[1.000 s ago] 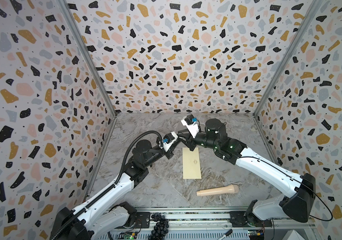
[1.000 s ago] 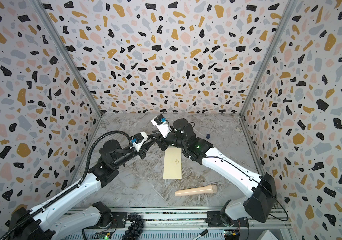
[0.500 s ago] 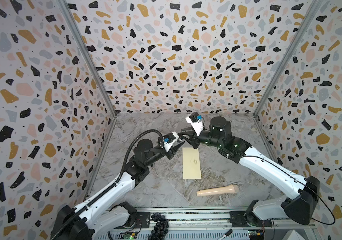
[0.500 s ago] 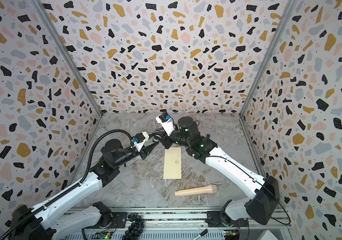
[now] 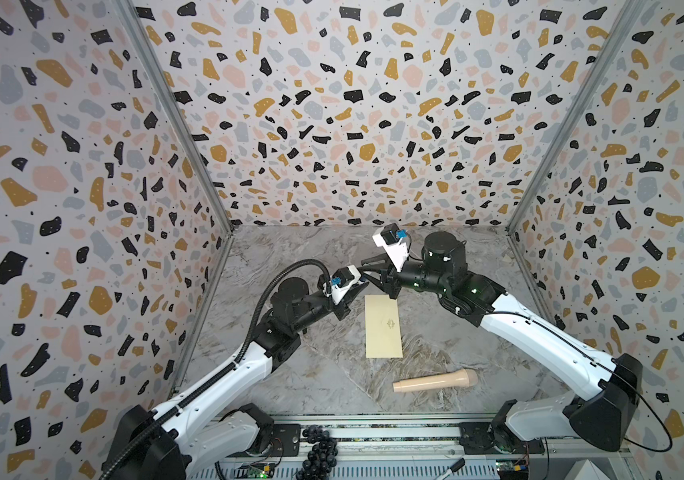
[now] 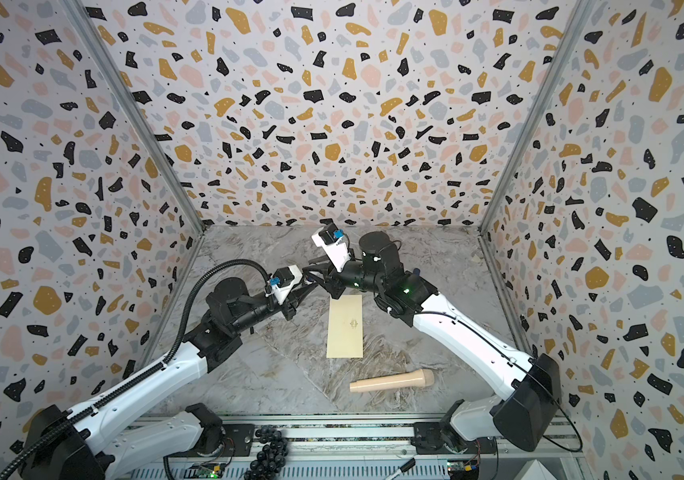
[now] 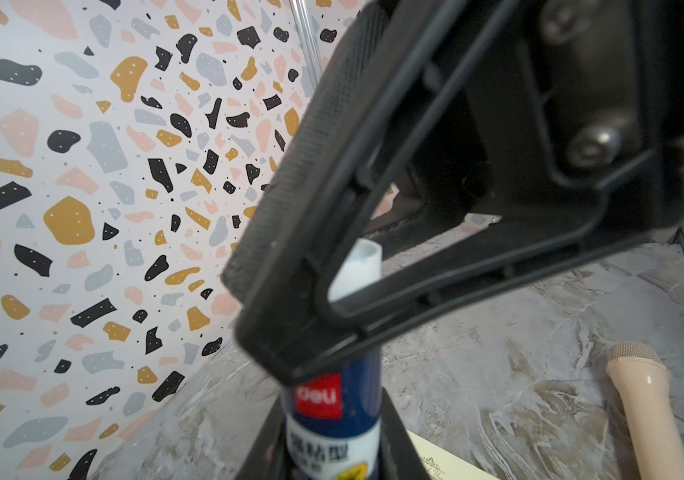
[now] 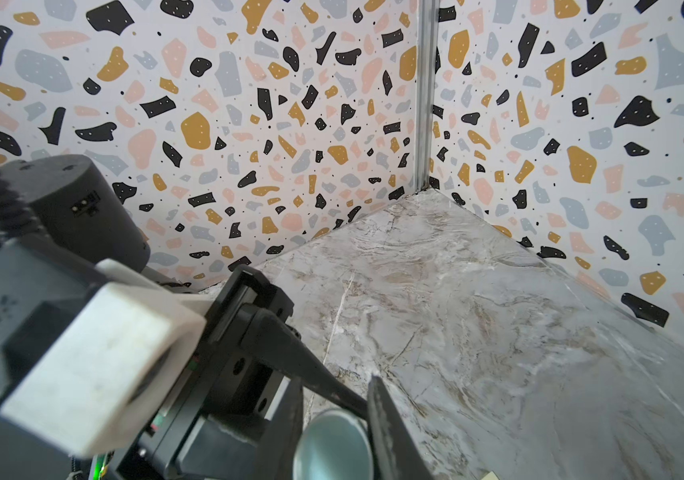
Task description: Place the letter into the envelope and seal it
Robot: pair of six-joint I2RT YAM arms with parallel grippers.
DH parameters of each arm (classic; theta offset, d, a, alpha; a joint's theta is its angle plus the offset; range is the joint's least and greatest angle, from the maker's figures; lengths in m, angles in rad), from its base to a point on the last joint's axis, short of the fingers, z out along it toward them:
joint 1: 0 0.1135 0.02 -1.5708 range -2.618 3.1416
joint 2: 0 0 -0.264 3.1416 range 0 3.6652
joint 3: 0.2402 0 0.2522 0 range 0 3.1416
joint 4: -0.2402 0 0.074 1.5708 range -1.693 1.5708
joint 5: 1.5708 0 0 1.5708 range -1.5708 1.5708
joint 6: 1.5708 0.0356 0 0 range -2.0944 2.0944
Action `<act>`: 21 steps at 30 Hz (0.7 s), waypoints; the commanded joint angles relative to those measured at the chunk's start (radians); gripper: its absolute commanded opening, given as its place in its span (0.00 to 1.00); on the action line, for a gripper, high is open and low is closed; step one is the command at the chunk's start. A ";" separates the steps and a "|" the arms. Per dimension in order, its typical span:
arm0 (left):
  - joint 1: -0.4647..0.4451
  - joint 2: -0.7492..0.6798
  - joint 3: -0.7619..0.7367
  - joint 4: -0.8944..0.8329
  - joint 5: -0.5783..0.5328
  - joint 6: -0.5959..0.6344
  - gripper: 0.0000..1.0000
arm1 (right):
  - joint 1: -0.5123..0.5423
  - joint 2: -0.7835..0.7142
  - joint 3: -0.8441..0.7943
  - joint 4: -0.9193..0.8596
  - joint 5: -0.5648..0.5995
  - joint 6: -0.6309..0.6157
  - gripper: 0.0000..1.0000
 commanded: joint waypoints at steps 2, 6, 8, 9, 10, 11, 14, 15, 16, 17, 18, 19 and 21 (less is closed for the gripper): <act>-0.003 0.005 0.036 0.032 0.011 0.010 0.07 | -0.002 -0.004 0.022 0.010 -0.047 0.012 0.09; -0.004 0.006 0.036 0.034 0.014 0.016 0.00 | -0.010 -0.012 0.027 0.009 -0.051 0.012 0.27; -0.003 0.005 0.036 0.037 0.015 0.017 0.00 | -0.018 -0.024 0.027 0.011 -0.049 0.009 0.38; -0.003 0.002 0.036 0.037 0.017 0.018 0.00 | -0.022 -0.030 0.027 0.010 -0.045 0.008 0.42; -0.003 0.003 0.034 0.039 0.020 0.016 0.00 | -0.028 -0.040 0.027 0.009 -0.037 0.004 0.48; -0.003 0.002 0.035 0.039 0.020 0.017 0.00 | -0.036 -0.049 0.026 0.009 -0.028 0.001 0.54; -0.003 -0.002 0.033 0.038 0.023 0.018 0.00 | -0.068 -0.085 0.019 0.002 0.005 -0.011 0.66; -0.004 -0.004 0.033 0.038 0.024 0.018 0.00 | -0.081 -0.094 0.015 -0.001 0.016 -0.015 0.68; -0.003 -0.005 0.033 0.036 0.026 0.017 0.00 | -0.098 -0.105 0.009 -0.004 0.032 -0.016 0.71; -0.003 -0.010 0.034 0.033 0.027 0.018 0.00 | -0.118 -0.115 0.004 -0.009 0.048 -0.016 0.73; -0.003 -0.012 0.032 0.029 0.026 0.017 0.00 | -0.139 -0.121 -0.001 -0.013 0.060 -0.016 0.74; -0.003 -0.018 0.031 0.026 0.027 0.018 0.00 | -0.163 -0.126 -0.003 -0.023 0.077 -0.016 0.76; -0.003 -0.028 0.023 0.026 0.024 0.019 0.00 | -0.207 -0.124 0.001 -0.050 0.124 -0.017 0.78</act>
